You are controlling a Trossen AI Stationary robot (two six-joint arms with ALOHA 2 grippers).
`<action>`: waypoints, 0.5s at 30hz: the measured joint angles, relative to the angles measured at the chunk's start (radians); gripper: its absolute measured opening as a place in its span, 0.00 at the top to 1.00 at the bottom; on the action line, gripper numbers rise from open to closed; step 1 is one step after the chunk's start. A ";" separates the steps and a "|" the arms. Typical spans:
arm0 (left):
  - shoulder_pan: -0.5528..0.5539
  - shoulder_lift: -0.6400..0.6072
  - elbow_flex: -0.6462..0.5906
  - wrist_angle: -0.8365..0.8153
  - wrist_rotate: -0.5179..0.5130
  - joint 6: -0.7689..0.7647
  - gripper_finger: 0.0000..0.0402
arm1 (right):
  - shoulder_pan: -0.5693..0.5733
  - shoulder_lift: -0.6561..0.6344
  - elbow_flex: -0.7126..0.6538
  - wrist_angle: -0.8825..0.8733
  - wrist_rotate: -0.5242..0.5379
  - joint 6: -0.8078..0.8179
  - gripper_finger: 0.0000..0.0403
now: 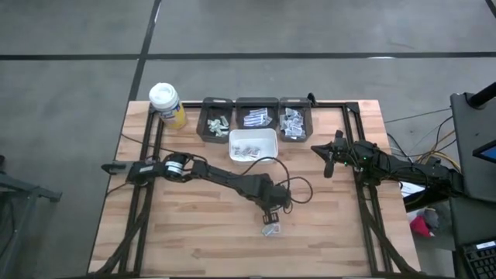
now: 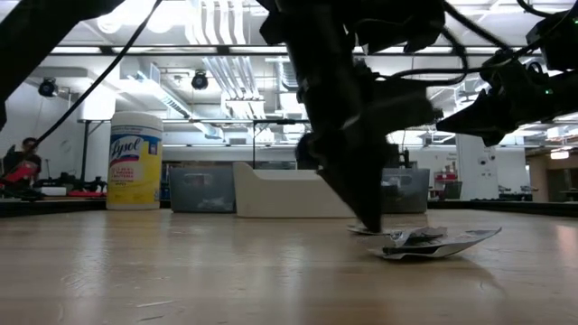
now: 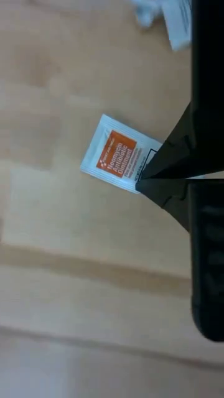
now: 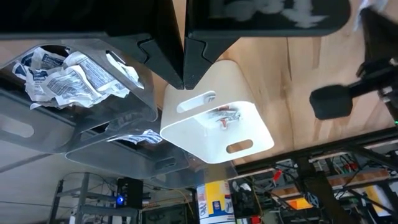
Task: Pick & Place First Aid Supplies
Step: Put the orange ointment pack into the white bin
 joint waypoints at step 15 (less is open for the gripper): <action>0.017 -0.003 0.012 -0.208 -0.121 -0.120 0.97 | 0.000 0.001 0.000 0.000 0.000 -0.025 0.98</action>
